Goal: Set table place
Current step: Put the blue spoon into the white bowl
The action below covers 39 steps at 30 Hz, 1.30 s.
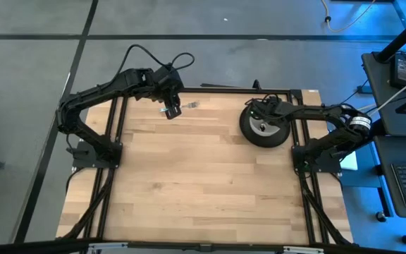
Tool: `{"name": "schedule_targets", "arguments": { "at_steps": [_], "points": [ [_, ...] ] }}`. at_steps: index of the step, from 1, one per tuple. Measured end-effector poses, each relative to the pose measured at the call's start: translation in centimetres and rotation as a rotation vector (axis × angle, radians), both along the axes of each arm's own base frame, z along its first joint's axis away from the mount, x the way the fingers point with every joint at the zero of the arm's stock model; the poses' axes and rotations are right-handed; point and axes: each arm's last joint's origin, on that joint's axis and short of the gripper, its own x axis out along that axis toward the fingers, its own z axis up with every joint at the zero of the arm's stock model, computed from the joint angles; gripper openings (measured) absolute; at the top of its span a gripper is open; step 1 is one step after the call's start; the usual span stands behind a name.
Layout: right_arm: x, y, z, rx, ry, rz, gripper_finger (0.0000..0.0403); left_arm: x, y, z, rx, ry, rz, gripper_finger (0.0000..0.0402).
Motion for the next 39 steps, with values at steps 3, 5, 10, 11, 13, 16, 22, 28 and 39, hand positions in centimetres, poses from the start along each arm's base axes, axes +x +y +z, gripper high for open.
{"name": "schedule_targets", "arguments": {
  "at_steps": [3, 5, 10, 11, 13, 16, 22, 28, 39],
  "points": [
    [0.15, 0.10, 0.02, -0.003, -0.008, 0.005, 0.0042, 0.00, 0.00, 0.00, 0.000, 0.000, 0.000, 0.0098],
    [0.18, 0.13, 0.01, 0.012, -0.017, 0.009, 0.0042, 0.00, 0.00, 0.00, 0.000, 0.000, 0.000, 0.0098],
    [0.21, 0.16, -0.01, 0.026, -0.026, 0.011, 0.0042, 0.00, 0.00, 0.00, 0.000, 0.000, 0.000, 0.0098],
    [0.21, 0.16, -0.01, 0.026, -0.026, 0.011, 0.0042, 0.00, 0.00, 0.00, 0.000, 0.000, 0.000, 0.0098],
    [0.20, 0.17, -0.02, 0.028, -0.025, 0.011, 0.0042, 0.00, 0.00, 0.00, 0.000, 0.000, 0.000, 0.0098],
    [0.20, 0.19, -0.03, 0.035, -0.028, 0.013, 0.0042, 0.00, 0.00, 0.00, 0.000, 0.000, 0.000, 0.0098],
    [0.24, 0.23, -0.07, 0.054, -0.043, 0.012, 0.0042, 0.01, -0.01, 0.00, 0.000, -0.001, 0.000, 0.0098],
    [0.41, 0.50, -0.20, 0.128, -0.038, 0.097, 0.0042, 0.01, -0.01, 0.00, 0.000, -0.001, 0.000, 0.0098],
    [0.34, 0.57, -0.23, 0.128, -0.023, 0.100, 0.0104, 0.01, -0.01, 0.00, -0.001, -0.002, 0.001, 0.0098]
  ]
}}
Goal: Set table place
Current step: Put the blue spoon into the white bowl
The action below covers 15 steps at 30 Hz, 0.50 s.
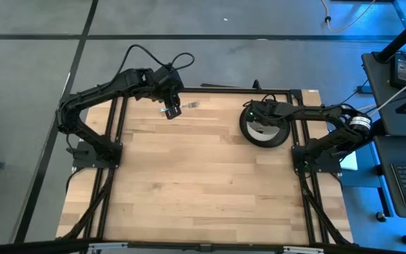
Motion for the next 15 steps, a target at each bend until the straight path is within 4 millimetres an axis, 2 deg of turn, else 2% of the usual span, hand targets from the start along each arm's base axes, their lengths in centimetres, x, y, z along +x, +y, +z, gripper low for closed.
{"name": "schedule_targets", "arguments": {
  "at_steps": [6, 15],
  "points": [
    [0.00, -0.02, 0.02, -0.010, 0.002, -0.005, 0.0143, 0.00, 0.00, 0.00, 0.000, 0.000, 0.000, 0.0098],
    [0.26, 0.13, 0.11, -0.056, 0.004, -0.003, 0.0149, 0.01, 0.00, 0.01, 0.001, -0.001, 0.000, 0.0098]
  ]
}}
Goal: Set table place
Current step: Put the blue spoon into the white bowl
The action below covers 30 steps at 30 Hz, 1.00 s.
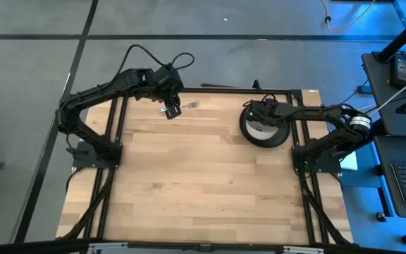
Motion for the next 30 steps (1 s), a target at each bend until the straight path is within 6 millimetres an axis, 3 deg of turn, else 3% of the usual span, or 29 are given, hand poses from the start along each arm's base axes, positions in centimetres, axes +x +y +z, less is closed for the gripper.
{"name": "schedule_targets", "arguments": {
  "at_steps": [16, 30],
  "points": [
    [2.0, 4.8, 0.2, -0.149, -0.050, 0.036, 0.0149, 0.3, 0.1, 0.3, 0.017, -0.042, 0.000, 0.0098],
    [1.6, 5.7, 0.0, -0.074, -0.038, 0.030, 0.0149, 0.4, 0.2, 0.3, 0.020, -0.052, 0.002, 0.0098]
  ]
}}
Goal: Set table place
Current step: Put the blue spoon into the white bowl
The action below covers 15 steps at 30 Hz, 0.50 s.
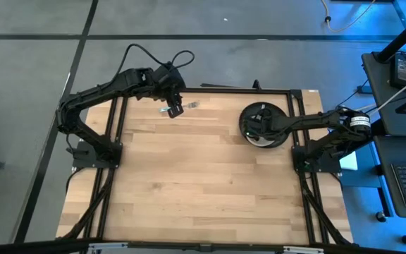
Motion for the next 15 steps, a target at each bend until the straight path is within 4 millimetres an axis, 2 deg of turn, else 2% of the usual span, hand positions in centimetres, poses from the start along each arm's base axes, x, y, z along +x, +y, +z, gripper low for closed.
{"name": "schedule_targets", "arguments": {
  "at_steps": [9, 15],
  "points": [
    [-1.5, 0.3, -0.1, 0.025, 0.081, -0.110, 0.0149, 0.0, 0.0, 0.0, -0.001, 0.003, 0.000, 0.0098],
    [-1.3, 0.2, -0.1, 0.005, 0.051, -0.124, 0.0149, 0.0, 0.0, 0.0, -0.001, 0.003, -0.001, 0.0098]
  ]
}}
